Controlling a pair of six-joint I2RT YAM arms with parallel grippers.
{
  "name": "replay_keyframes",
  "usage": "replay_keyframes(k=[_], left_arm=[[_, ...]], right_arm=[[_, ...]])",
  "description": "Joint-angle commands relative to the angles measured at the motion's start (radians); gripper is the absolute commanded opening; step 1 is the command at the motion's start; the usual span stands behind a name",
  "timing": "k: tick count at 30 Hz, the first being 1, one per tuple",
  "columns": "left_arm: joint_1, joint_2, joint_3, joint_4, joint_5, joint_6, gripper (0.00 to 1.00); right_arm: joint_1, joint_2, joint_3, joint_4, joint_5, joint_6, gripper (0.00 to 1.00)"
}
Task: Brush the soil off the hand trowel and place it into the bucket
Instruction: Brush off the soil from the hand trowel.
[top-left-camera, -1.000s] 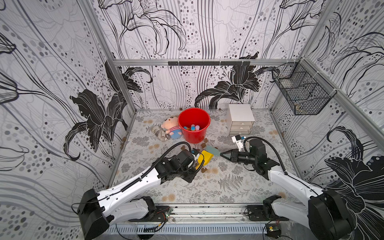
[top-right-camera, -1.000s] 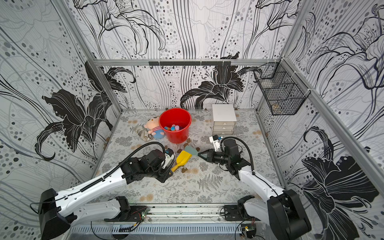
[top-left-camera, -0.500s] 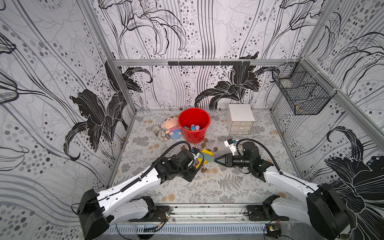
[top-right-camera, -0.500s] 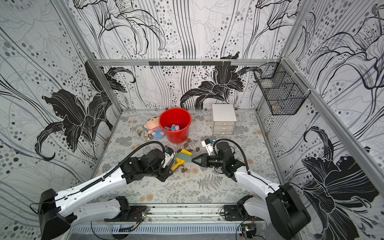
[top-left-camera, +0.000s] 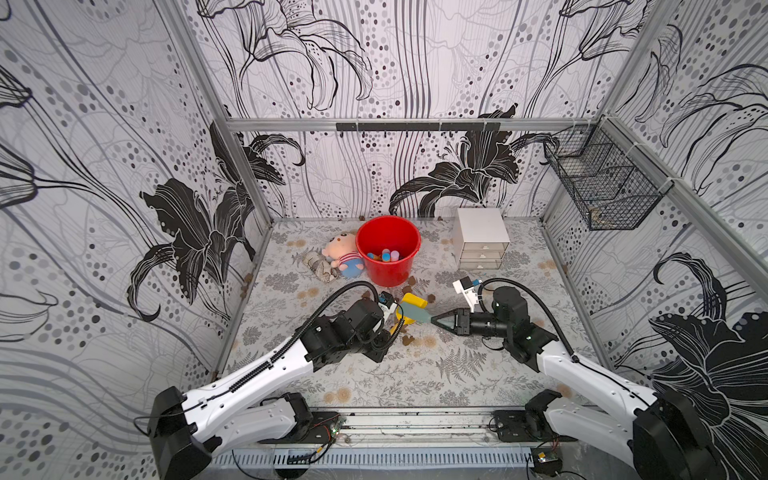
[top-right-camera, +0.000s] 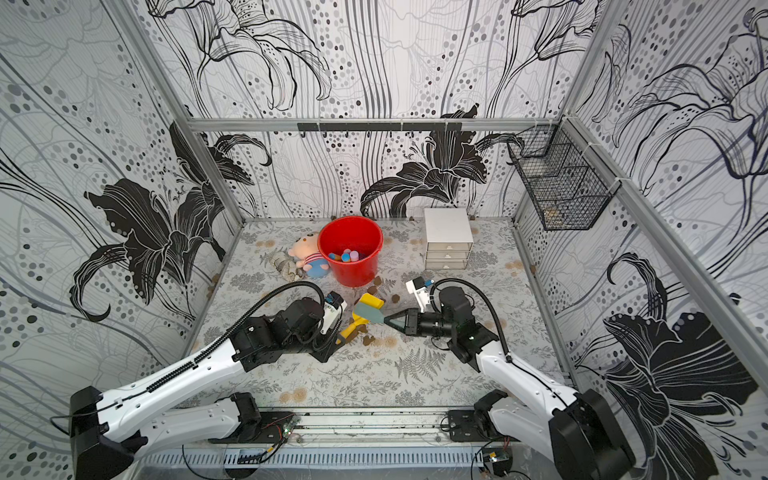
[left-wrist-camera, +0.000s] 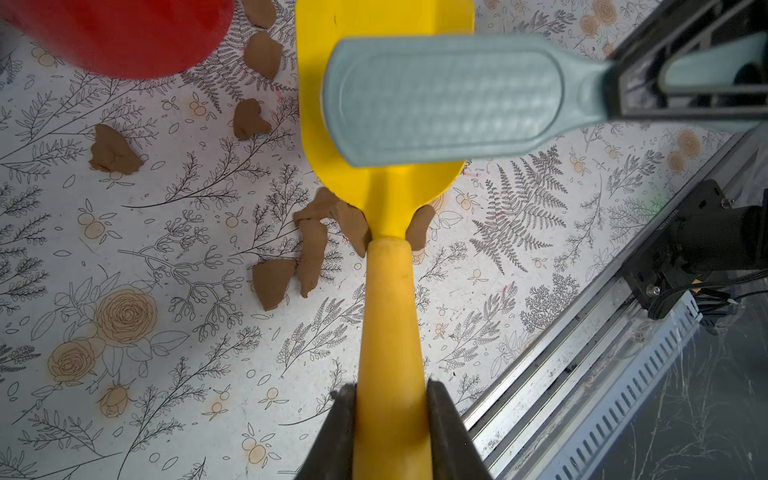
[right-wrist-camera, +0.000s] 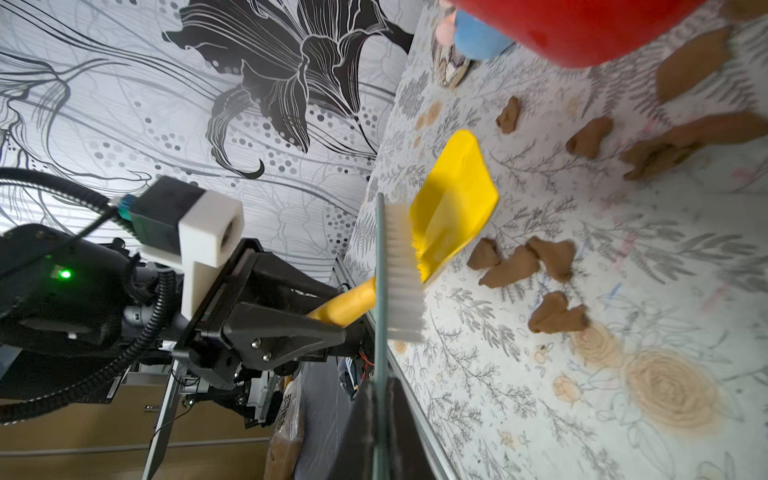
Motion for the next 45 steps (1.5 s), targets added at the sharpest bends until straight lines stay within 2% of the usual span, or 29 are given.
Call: replay_keyframes(k=[1,4,7,11,14,19,22,24,27,32,35,40,45], left_arm=[[0.001,0.012,0.017,0.069,-0.017,-0.004,0.00],[0.001,0.020,0.019,0.079,-0.016,-0.001,0.00],[0.000,0.025,0.019,0.077,-0.022,-0.003,0.00],[0.001,0.001,0.013,0.071,-0.022,-0.012,0.00],[0.002,-0.026,0.014,0.052,-0.035,-0.017,0.00],[0.019,-0.044,0.016,0.013,-0.047,-0.028,0.00],[0.028,-0.045,0.017,0.012,-0.040,-0.023,0.00],[0.028,-0.036,0.024,0.015,-0.038,-0.017,0.00],[0.028,-0.023,0.038,0.020,-0.024,-0.015,0.00],[0.028,-0.023,0.048,0.020,-0.009,-0.016,0.00],[0.031,-0.030,0.043,0.013,-0.007,-0.015,0.00],[0.037,-0.037,0.053,-0.014,-0.004,-0.017,0.00],[0.096,-0.029,0.086,-0.083,0.044,-0.022,0.00]], right_arm=[[0.037,0.026,-0.024,0.065,0.043,0.039,0.00],[0.044,0.038,-0.019,0.052,0.037,0.018,0.00],[0.012,0.002,0.044,-0.122,0.065,-0.107,0.00],[-0.174,0.001,0.062,-0.182,-0.008,-0.141,0.00],[-0.220,-0.010,0.079,-0.212,-0.029,-0.168,0.00],[-0.188,-0.129,0.059,-0.181,-0.007,-0.135,0.00],[-0.084,-0.184,0.055,-0.194,0.064,-0.137,0.00],[0.004,-0.179,0.052,-0.179,0.120,-0.137,0.00],[0.075,-0.121,0.045,-0.128,0.144,-0.125,0.00],[0.080,-0.056,0.083,-0.207,0.158,-0.211,0.00],[0.033,-0.072,0.141,-0.331,0.185,-0.309,0.00],[-0.216,-0.105,0.172,-0.396,0.035,-0.325,0.00],[-0.229,-0.172,0.208,-0.492,0.084,-0.441,0.00]])
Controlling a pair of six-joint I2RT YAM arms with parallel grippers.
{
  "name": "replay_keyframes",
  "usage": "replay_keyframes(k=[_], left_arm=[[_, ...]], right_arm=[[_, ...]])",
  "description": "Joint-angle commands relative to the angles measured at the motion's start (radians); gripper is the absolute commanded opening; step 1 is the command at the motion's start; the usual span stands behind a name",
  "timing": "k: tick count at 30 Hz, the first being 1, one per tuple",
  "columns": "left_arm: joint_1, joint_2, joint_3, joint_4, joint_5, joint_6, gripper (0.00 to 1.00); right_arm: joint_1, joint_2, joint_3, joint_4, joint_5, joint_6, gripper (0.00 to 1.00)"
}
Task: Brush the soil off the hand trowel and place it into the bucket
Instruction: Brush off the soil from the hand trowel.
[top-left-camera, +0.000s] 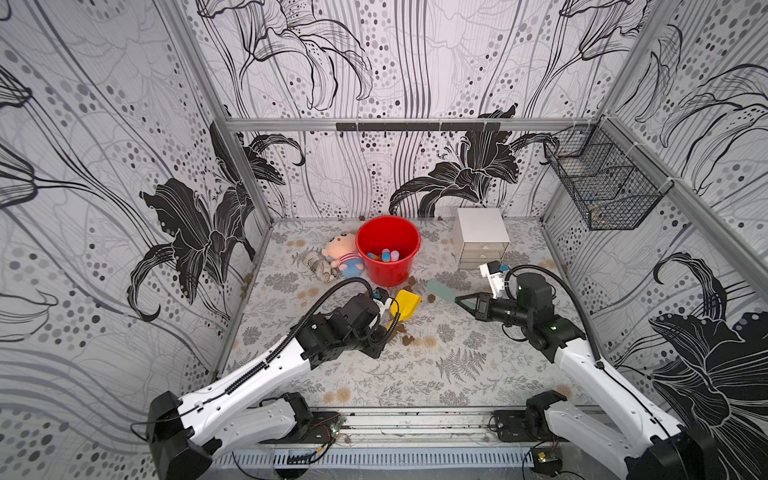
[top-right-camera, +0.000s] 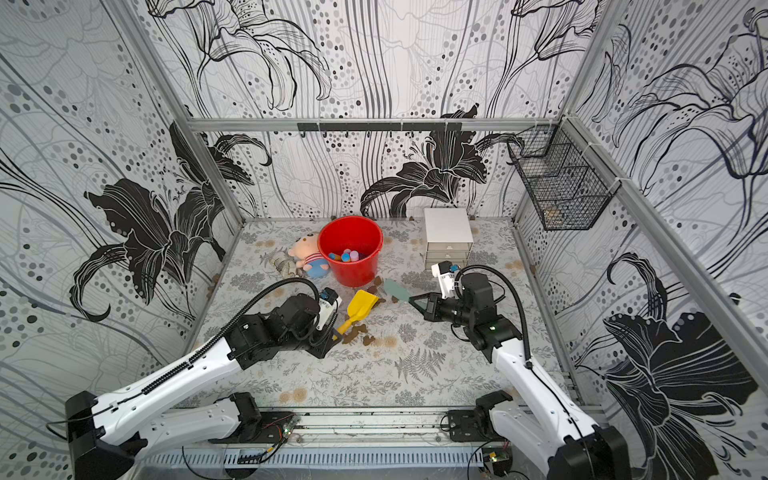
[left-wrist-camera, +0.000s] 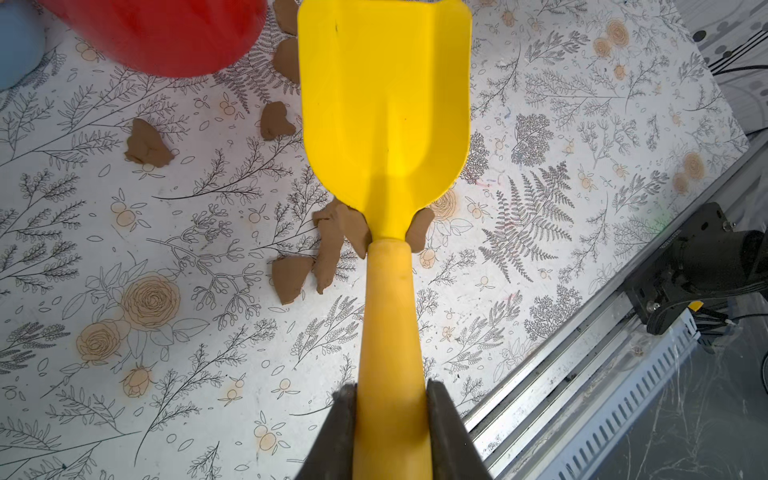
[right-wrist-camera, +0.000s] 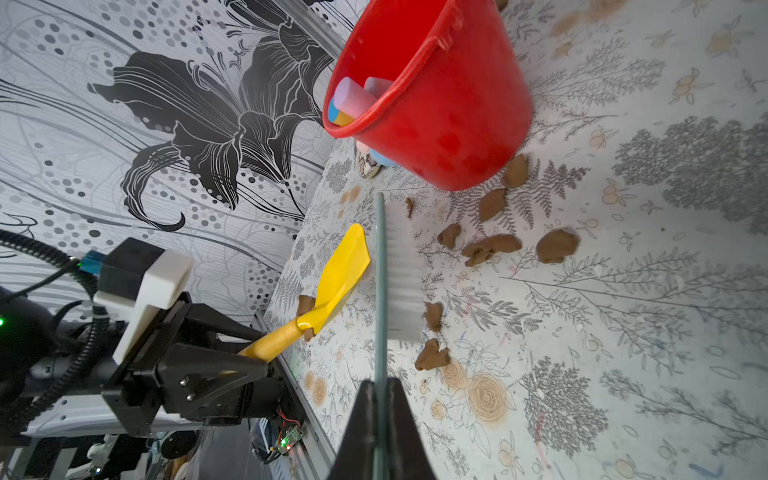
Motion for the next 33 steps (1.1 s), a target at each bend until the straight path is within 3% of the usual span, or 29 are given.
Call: replay_keyframes(k=[1,5,11,16,21,29,33], left_arm=[[0.060,-0.010,0.055,-0.036,0.068,-0.006,0.00],[0.175,0.008,0.091,-0.089,0.227,-0.016,0.00],[0.264,0.035,0.144,-0.164,0.429,-0.038,0.00],[0.335,0.052,0.137,-0.217,0.515,-0.039,0.00],[0.340,0.065,0.106,-0.217,0.601,-0.073,0.00],[0.341,0.080,0.079,-0.223,0.688,-0.107,0.00],[0.340,0.079,0.074,-0.231,0.699,-0.113,0.00]], right_arm=[[0.027,-0.068,0.033,-0.097,0.022,-0.131,0.00],[0.216,-0.134,0.029,-0.158,0.277,-0.310,0.00],[0.488,-0.101,0.024,-0.175,0.588,-0.559,0.00],[0.716,-0.011,0.021,-0.174,0.857,-0.791,0.00],[0.938,0.077,0.016,-0.087,1.021,-1.047,0.00],[0.985,0.131,0.026,0.017,1.021,-1.217,0.00],[0.985,0.156,0.031,0.058,1.121,-1.223,0.00]])
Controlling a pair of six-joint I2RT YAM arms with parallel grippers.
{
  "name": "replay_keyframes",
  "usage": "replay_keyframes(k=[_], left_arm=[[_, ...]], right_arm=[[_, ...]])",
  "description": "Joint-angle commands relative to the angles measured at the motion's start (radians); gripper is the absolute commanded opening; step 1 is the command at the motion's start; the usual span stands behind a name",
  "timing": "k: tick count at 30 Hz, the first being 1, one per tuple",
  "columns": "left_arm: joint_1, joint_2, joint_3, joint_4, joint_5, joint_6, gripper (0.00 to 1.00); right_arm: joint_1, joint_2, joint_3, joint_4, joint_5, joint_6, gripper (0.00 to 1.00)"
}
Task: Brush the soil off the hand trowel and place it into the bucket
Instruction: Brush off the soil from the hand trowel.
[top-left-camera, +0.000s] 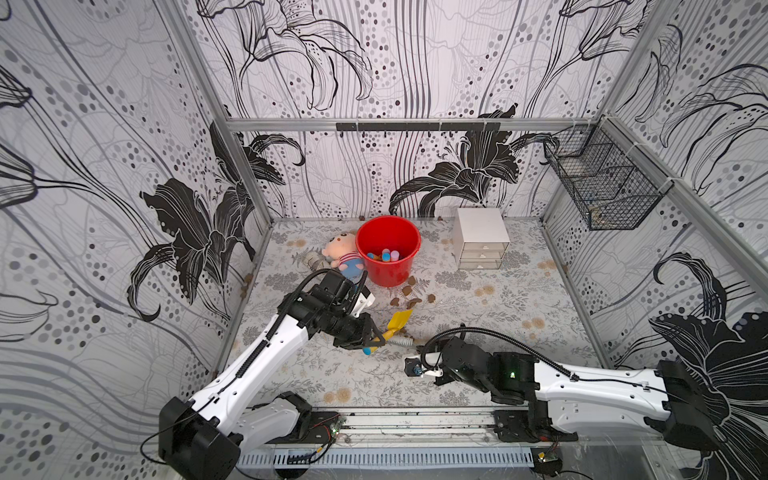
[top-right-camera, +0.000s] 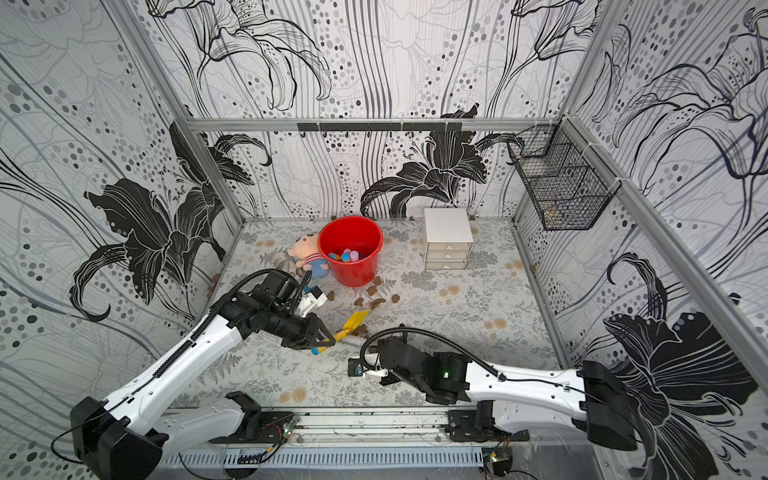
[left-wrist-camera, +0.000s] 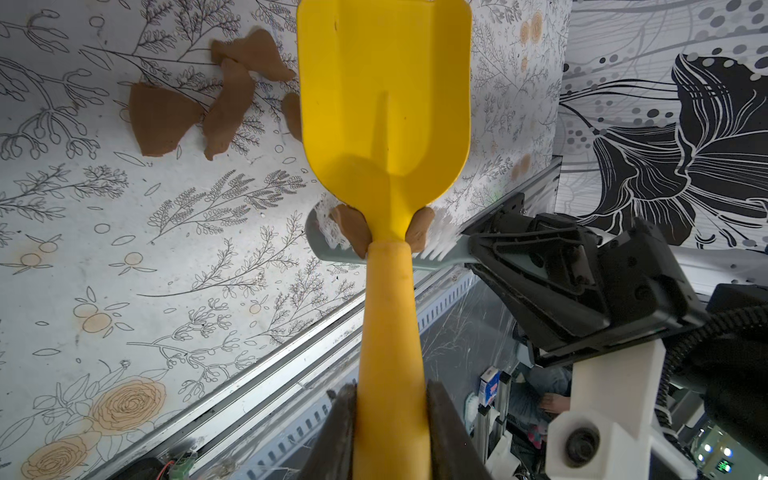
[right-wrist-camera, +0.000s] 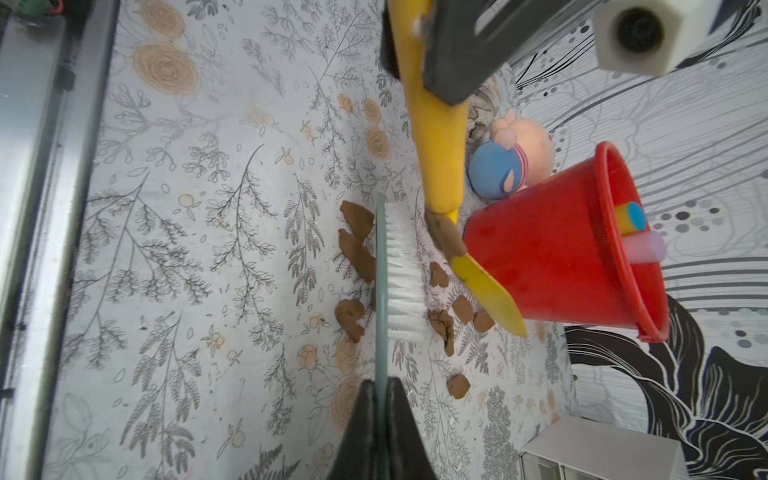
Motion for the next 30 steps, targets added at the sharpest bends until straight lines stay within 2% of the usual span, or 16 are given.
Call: replay_keyframes(k=[1,7,9,12,17,25,30], left_arm=[[0.003,-0.003,-0.003,0.001,0.046,-0.008,0.00],[0.004,0.007,0.029,-0.023,0.019,0.002,0.00],[0.002,0.011,0.039,-0.023,0.014,0.003,0.00],[0.002,0.020,0.045,-0.018,0.005,0.000,0.00],[0.002,0.027,0.036,0.028,0.000,-0.043,0.00],[-0.012,0.032,0.004,0.076,-0.009,-0.080,0.00],[-0.010,0.032,0.013,0.065,-0.047,-0.074,0.00]], right_arm=[[0.004,0.023,0.030,0.069,0.139,-0.046,0.00],[-0.008,0.003,0.037,-0.072,0.314,0.073,0.00],[-0.005,-0.012,0.029,-0.100,0.307,0.091,0.00],[0.041,-0.011,0.029,-0.112,0.229,0.087,0.00],[0.133,0.077,0.081,-0.074,0.182,0.077,0.00],[0.138,0.182,0.148,0.047,0.260,0.131,0.00],[0.089,0.172,0.148,-0.079,0.340,0.265,0.00]])
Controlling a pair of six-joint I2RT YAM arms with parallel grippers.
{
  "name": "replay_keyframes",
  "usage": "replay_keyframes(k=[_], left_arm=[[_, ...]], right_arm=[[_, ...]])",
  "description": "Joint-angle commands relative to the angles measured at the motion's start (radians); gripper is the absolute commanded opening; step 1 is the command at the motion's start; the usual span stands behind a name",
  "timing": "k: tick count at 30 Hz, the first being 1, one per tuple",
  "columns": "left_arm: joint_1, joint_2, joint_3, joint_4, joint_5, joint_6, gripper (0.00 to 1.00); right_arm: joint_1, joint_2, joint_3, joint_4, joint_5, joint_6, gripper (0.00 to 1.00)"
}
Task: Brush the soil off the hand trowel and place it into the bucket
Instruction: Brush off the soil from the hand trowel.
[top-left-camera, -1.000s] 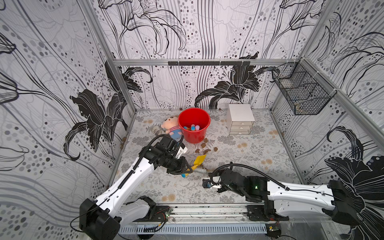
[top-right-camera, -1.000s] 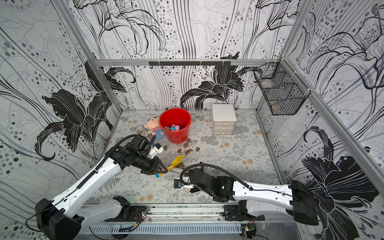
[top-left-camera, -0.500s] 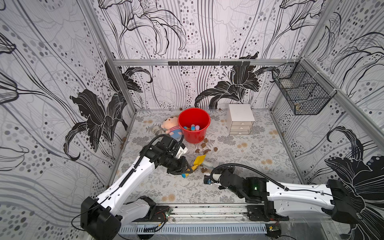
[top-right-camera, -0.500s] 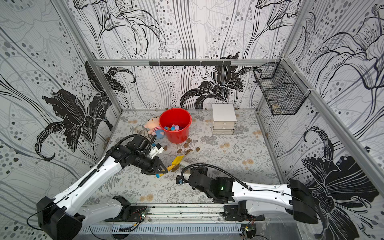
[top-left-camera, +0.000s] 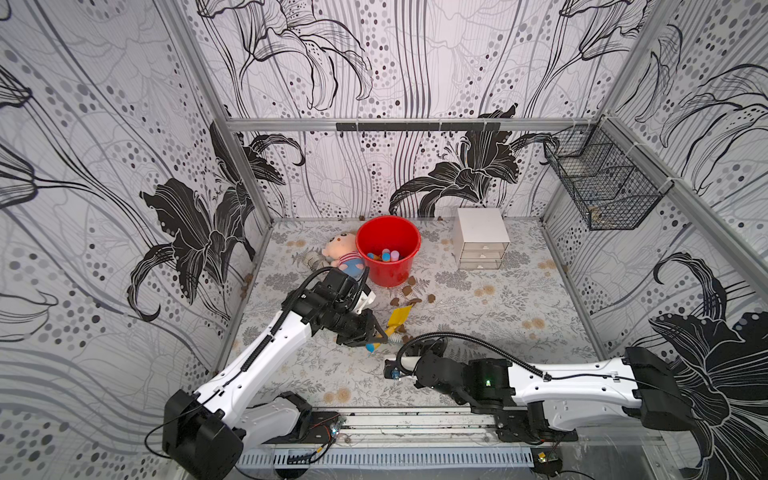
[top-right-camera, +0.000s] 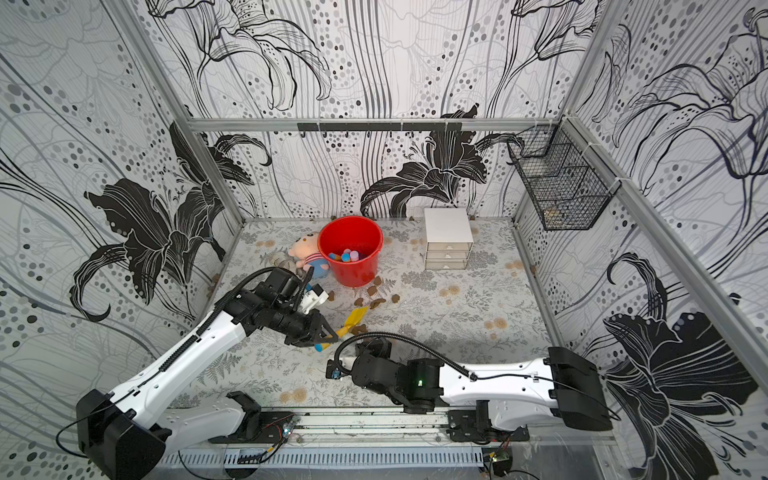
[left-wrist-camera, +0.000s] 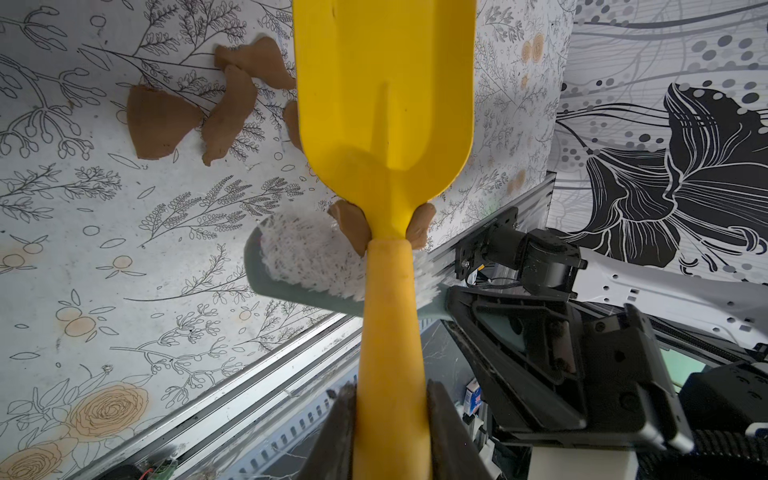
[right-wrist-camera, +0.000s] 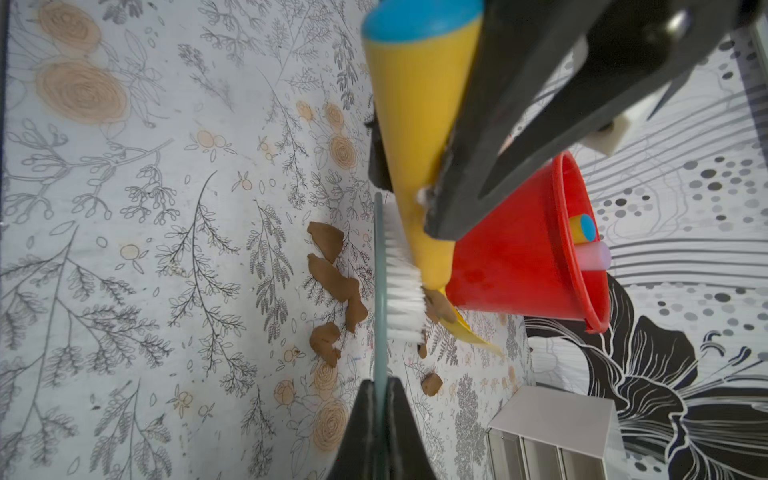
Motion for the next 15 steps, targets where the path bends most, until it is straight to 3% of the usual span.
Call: replay_keyframes(k=[1,9,15], left_arm=[[-0.003,-0.002,0.004,0.024,-0.034,-0.007,0.00],[-0.004,0.010,0.031,0.044,-0.048,-0.020,0.00],[-0.003,0.011,0.038,0.037,-0.068,0.000,0.00]], right_arm=[[-0.048,-0.033,0.011,-0.081,0.084,0.147,0.00],[-0.065,-0.103,-0.029,-0.188,0.007,0.281,0.00],[-0.030,-0.123,-0.029,-0.183,-0.121,0.235,0.00]])
